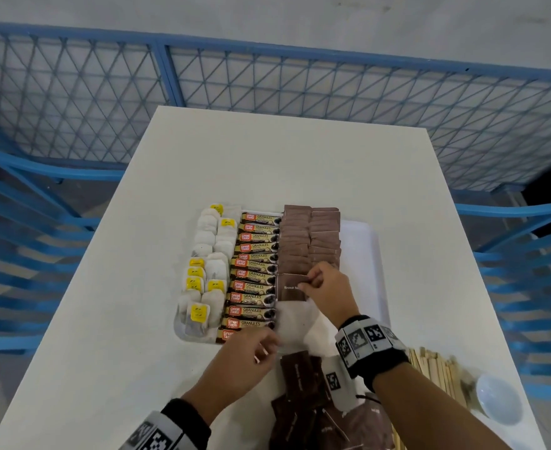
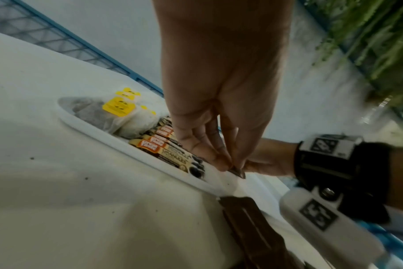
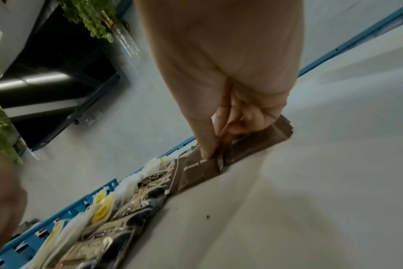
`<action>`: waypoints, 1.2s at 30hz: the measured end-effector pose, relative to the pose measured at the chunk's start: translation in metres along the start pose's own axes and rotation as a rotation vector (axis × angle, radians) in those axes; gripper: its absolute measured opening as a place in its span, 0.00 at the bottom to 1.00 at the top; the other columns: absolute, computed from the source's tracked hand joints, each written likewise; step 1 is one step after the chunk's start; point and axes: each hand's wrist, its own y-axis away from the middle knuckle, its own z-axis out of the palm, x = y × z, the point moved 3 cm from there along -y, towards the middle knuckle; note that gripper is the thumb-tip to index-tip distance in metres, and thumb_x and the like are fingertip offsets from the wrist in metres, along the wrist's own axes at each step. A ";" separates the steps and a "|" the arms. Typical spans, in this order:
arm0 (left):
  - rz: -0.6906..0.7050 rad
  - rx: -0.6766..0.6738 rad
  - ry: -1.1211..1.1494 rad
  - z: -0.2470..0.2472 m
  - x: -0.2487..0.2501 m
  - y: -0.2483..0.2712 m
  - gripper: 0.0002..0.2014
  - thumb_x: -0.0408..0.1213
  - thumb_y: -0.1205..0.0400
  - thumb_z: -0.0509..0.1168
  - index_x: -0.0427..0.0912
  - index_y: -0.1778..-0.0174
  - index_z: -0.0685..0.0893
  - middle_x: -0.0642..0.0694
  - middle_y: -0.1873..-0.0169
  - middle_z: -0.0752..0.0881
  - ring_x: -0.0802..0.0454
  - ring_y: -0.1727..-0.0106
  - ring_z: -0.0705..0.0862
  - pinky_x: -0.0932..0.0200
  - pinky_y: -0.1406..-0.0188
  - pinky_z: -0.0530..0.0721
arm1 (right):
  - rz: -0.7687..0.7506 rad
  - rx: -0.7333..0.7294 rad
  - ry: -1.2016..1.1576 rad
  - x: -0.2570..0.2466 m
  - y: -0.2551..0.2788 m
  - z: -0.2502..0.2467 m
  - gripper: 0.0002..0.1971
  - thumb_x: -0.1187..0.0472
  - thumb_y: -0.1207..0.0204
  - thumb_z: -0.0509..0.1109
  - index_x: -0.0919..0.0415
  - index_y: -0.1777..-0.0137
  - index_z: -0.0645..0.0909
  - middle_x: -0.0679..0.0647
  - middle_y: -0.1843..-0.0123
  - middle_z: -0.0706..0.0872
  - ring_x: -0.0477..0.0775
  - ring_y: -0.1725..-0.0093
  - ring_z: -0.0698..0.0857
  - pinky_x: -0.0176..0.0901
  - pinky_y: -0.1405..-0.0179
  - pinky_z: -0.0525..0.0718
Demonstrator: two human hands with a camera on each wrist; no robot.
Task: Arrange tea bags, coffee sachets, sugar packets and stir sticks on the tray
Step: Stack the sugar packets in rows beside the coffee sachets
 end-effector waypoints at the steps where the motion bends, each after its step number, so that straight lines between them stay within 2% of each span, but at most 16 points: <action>1: 0.019 -0.056 -0.048 0.005 0.002 0.001 0.08 0.33 0.22 0.67 0.51 0.52 0.83 0.55 0.59 0.82 0.61 0.63 0.80 0.73 0.63 0.76 | -0.003 0.018 -0.005 0.000 0.002 -0.001 0.11 0.64 0.32 0.77 0.60 0.58 0.76 0.49 0.69 0.76 0.47 0.67 0.75 0.26 0.68 0.72; 3: 0.033 -0.167 -0.147 0.014 0.005 0.005 0.07 0.38 0.23 0.69 0.47 0.49 0.83 0.55 0.59 0.78 0.63 0.63 0.76 0.74 0.64 0.73 | -0.016 0.049 -0.013 -0.001 0.009 -0.006 0.12 0.65 0.31 0.77 0.60 0.58 0.75 0.48 0.69 0.75 0.44 0.69 0.74 0.26 0.68 0.73; 5: 0.012 -0.256 -0.231 0.021 0.005 0.010 0.13 0.45 0.24 0.70 0.46 0.47 0.80 0.56 0.58 0.75 0.64 0.61 0.74 0.73 0.64 0.71 | -0.037 0.060 -0.003 -0.002 0.020 -0.014 0.09 0.64 0.29 0.75 0.59 0.59 0.75 0.46 0.67 0.76 0.40 0.68 0.74 0.24 0.68 0.74; 7: -0.029 -0.320 -0.304 0.026 0.004 0.015 0.21 0.52 0.26 0.71 0.47 0.42 0.75 0.55 0.52 0.74 0.60 0.54 0.75 0.67 0.56 0.73 | -0.041 0.040 0.020 -0.003 0.037 -0.022 0.07 0.63 0.28 0.74 0.58 0.60 0.77 0.45 0.67 0.79 0.40 0.67 0.76 0.21 0.67 0.75; 10: -0.056 -0.377 -0.421 0.033 -0.001 0.019 0.40 0.60 0.31 0.72 0.46 0.28 0.66 0.49 0.34 0.72 0.51 0.35 0.74 0.56 0.36 0.75 | -0.018 -0.086 0.126 -0.002 0.069 -0.026 0.07 0.57 0.26 0.73 0.56 0.61 0.77 0.44 0.68 0.79 0.42 0.68 0.77 0.25 0.69 0.74; 11: -0.061 -0.379 -0.443 0.035 -0.003 0.020 0.45 0.62 0.32 0.72 0.46 0.24 0.62 0.48 0.30 0.69 0.49 0.30 0.73 0.54 0.32 0.73 | -0.002 -0.148 0.179 -0.001 0.081 -0.024 0.08 0.54 0.26 0.72 0.56 0.61 0.77 0.44 0.68 0.79 0.43 0.67 0.77 0.26 0.67 0.74; 13: -0.059 -0.367 -0.465 0.040 -0.005 0.021 0.49 0.64 0.34 0.72 0.45 0.22 0.59 0.47 0.27 0.67 0.48 0.30 0.73 0.53 0.31 0.73 | 0.034 -0.234 0.318 0.002 0.103 -0.017 0.13 0.46 0.25 0.68 0.56 0.60 0.78 0.46 0.64 0.80 0.45 0.63 0.78 0.33 0.61 0.77; 15: -0.043 -0.367 -0.512 0.046 -0.006 0.022 0.48 0.63 0.33 0.72 0.44 0.23 0.59 0.45 0.30 0.69 0.47 0.34 0.75 0.55 0.37 0.76 | 0.073 -0.245 0.498 0.005 0.119 -0.011 0.20 0.38 0.26 0.65 0.57 0.56 0.78 0.50 0.58 0.81 0.49 0.57 0.79 0.39 0.56 0.79; 17: -0.051 -0.367 -0.553 0.051 -0.010 0.023 0.46 0.57 0.31 0.74 0.43 0.24 0.59 0.44 0.34 0.70 0.46 0.38 0.76 0.55 0.42 0.77 | 0.107 -0.233 0.599 0.007 0.127 -0.003 0.26 0.34 0.29 0.65 0.60 0.51 0.79 0.53 0.52 0.83 0.53 0.51 0.81 0.43 0.52 0.81; 21: -0.046 -0.379 -0.544 0.056 -0.016 0.022 0.39 0.52 0.30 0.74 0.42 0.28 0.64 0.43 0.37 0.73 0.45 0.40 0.78 0.51 0.42 0.80 | 0.142 -0.205 0.585 0.010 0.133 0.012 0.24 0.41 0.26 0.67 0.61 0.42 0.75 0.55 0.42 0.80 0.56 0.41 0.77 0.44 0.44 0.78; 23: -0.046 -0.415 -0.533 0.056 -0.018 0.021 0.35 0.52 0.29 0.74 0.41 0.31 0.68 0.43 0.38 0.73 0.45 0.40 0.77 0.51 0.42 0.79 | 0.143 -0.193 0.532 0.012 0.133 0.015 0.21 0.45 0.26 0.68 0.60 0.42 0.73 0.55 0.41 0.78 0.55 0.40 0.75 0.43 0.42 0.76; 27: -0.058 -0.423 -0.498 0.052 -0.022 0.022 0.32 0.45 0.28 0.74 0.40 0.31 0.69 0.42 0.38 0.72 0.45 0.40 0.76 0.52 0.41 0.78 | 0.122 -0.195 0.349 0.015 0.133 0.014 0.13 0.51 0.26 0.70 0.57 0.52 0.73 0.54 0.49 0.81 0.51 0.50 0.77 0.40 0.50 0.77; 30: -0.062 -0.364 -0.438 0.048 -0.019 0.023 0.21 0.36 0.22 0.67 0.37 0.35 0.72 0.40 0.40 0.72 0.44 0.41 0.76 0.61 0.50 0.72 | 0.107 -0.174 0.191 0.014 0.134 0.007 0.10 0.56 0.26 0.71 0.59 0.54 0.74 0.51 0.58 0.82 0.49 0.58 0.79 0.33 0.60 0.76; 32: -0.069 -0.297 -0.382 0.043 -0.014 0.023 0.14 0.34 0.21 0.63 0.37 0.39 0.75 0.42 0.45 0.72 0.49 0.47 0.75 0.66 0.56 0.68 | 0.094 -0.163 0.130 0.015 0.134 0.002 0.09 0.58 0.26 0.71 0.58 0.54 0.73 0.48 0.60 0.81 0.47 0.60 0.78 0.27 0.65 0.74; 34: -0.087 -0.261 -0.324 0.040 -0.009 0.022 0.16 0.39 0.22 0.66 0.39 0.41 0.75 0.46 0.49 0.70 0.53 0.51 0.73 0.67 0.55 0.69 | 0.099 -0.154 0.084 0.017 0.133 -0.005 0.10 0.58 0.26 0.72 0.55 0.51 0.73 0.46 0.59 0.81 0.46 0.58 0.80 0.24 0.65 0.73; 36: -0.127 -0.289 -0.304 0.043 -0.007 0.024 0.26 0.49 0.26 0.71 0.42 0.37 0.73 0.49 0.48 0.70 0.54 0.49 0.73 0.64 0.51 0.72 | 0.105 -0.146 0.038 0.020 0.133 -0.012 0.12 0.58 0.26 0.72 0.53 0.48 0.72 0.46 0.56 0.82 0.46 0.56 0.81 0.23 0.65 0.74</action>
